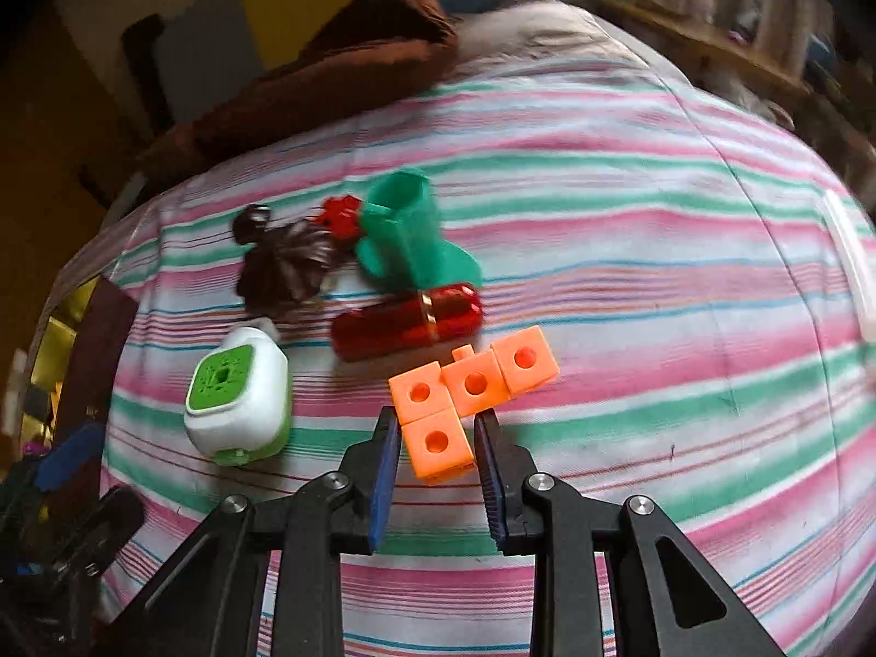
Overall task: Organize rigid objects
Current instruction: 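Grasp the white-and-green plug device with the left tool while the right tool holds the orange cubes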
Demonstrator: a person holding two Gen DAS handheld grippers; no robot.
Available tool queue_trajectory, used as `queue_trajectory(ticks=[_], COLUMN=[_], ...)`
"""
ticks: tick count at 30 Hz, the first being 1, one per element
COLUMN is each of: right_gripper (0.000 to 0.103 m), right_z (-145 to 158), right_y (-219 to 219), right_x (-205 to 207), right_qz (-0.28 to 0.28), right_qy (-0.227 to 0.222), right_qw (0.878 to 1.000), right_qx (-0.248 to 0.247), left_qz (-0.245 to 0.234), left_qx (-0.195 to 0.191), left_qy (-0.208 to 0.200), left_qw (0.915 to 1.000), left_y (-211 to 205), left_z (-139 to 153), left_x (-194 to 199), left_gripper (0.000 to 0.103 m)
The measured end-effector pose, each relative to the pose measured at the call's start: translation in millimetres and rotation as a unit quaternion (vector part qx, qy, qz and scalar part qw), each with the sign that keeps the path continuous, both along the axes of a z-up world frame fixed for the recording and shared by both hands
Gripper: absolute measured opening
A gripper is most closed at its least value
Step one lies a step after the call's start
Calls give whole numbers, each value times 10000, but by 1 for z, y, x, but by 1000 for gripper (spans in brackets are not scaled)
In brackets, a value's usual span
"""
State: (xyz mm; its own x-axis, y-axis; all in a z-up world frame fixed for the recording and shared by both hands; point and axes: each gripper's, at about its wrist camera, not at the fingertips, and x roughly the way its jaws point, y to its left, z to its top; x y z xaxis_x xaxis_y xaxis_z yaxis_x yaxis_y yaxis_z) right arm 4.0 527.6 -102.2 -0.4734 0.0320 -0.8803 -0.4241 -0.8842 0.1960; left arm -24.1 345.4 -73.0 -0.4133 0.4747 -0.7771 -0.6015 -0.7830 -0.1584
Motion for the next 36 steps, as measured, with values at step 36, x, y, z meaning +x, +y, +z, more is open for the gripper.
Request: queue_trajectory(ticks=[36], right_gripper=[28], right_z=[-4], right_y=[17], right_x=[3], right_qz=[-233], right_qy=[-91], right_qw=[9996], right_qx=[-145], left_qz=[-6], left_qx=[818], left_qy=[-288], left_qw=[9962], left_y=[-16], left_z=[-40], left_x=[-6], left_gripper=[64])
